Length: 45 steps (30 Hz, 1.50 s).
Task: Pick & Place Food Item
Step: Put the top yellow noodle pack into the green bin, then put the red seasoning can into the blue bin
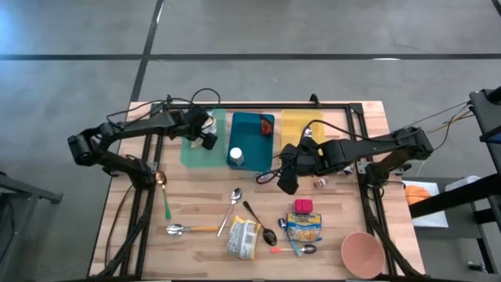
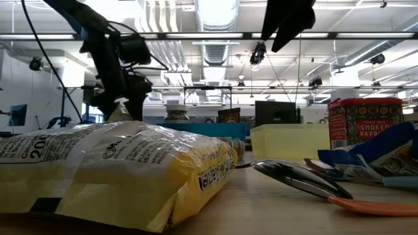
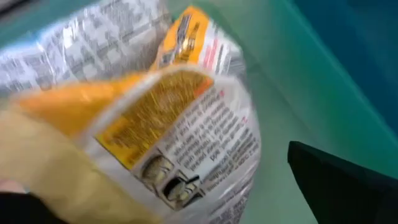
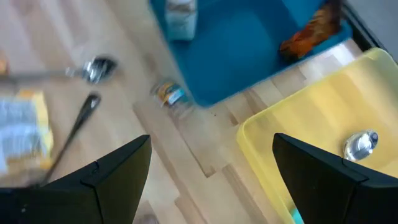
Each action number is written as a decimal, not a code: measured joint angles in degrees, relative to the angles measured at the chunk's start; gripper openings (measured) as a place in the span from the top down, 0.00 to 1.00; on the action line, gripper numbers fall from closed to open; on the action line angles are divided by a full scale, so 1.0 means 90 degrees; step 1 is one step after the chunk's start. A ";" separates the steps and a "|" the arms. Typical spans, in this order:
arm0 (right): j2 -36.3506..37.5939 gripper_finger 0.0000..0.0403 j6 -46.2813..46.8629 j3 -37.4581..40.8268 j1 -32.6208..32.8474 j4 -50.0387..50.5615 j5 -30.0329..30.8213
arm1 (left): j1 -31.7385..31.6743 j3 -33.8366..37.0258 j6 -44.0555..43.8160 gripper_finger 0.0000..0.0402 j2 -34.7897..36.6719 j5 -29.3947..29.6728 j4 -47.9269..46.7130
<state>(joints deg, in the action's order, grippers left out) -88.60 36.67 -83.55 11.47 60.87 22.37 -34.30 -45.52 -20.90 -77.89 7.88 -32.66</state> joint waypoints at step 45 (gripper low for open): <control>-0.0015 0.17 -0.1261 0.1817 0.1447 -0.0575 -0.2415 | 0.0027 -0.2307 -0.0907 0.07 0.0816 -0.0168 -0.2495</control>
<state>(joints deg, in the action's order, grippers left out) -88.73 25.33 -67.19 24.49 55.70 0.63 -34.06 -66.28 -29.06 -70.54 6.37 -55.11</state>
